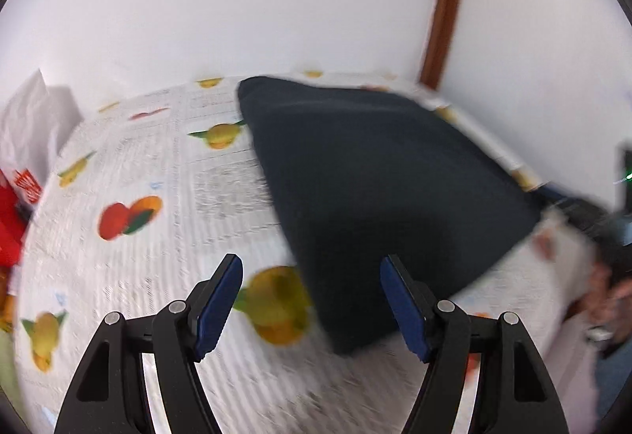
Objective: Fold small clothes
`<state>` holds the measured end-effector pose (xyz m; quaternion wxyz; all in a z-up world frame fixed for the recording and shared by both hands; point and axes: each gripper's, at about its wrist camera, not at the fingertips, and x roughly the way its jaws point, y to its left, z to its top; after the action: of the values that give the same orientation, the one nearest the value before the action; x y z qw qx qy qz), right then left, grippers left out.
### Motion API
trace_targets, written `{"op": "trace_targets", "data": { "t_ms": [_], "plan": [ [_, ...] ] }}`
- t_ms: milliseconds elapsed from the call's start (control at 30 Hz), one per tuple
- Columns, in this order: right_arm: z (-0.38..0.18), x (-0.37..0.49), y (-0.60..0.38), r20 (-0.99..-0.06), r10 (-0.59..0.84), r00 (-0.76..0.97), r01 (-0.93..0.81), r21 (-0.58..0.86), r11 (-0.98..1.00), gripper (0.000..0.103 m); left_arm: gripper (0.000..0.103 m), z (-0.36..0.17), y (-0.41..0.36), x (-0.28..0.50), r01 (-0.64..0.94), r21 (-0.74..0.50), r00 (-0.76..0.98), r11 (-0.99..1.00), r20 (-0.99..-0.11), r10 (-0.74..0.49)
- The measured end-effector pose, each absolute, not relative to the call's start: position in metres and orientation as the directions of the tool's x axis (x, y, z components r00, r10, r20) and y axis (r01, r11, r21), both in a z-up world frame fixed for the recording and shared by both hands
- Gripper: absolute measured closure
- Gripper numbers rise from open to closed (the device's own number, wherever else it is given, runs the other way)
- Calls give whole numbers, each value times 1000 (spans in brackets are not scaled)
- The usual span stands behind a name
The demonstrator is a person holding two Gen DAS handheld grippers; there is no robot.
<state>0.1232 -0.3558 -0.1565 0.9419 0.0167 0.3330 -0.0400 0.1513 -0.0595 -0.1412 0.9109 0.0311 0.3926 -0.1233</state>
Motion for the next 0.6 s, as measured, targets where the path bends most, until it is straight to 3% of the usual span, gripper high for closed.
{"op": "trace_targets", "data": {
  "t_ms": [167, 433, 600],
  "plan": [
    [-134, 148, -354, -630, -9, 777, 55, 53, 997, 72, 29, -172, -55, 163, 266, -111, 593, 958, -764, -253],
    [-133, 234, -333, -690, 93, 718, -23, 110, 994, 62, 32, -149, -44, 183, 270, -132, 600, 954, -752, -273],
    [-161, 288, -340, -754, 216, 620, 27, 296, 955, 53, 32, -145, -38, 209, 279, -147, 592, 949, -752, -291]
  ]
}}
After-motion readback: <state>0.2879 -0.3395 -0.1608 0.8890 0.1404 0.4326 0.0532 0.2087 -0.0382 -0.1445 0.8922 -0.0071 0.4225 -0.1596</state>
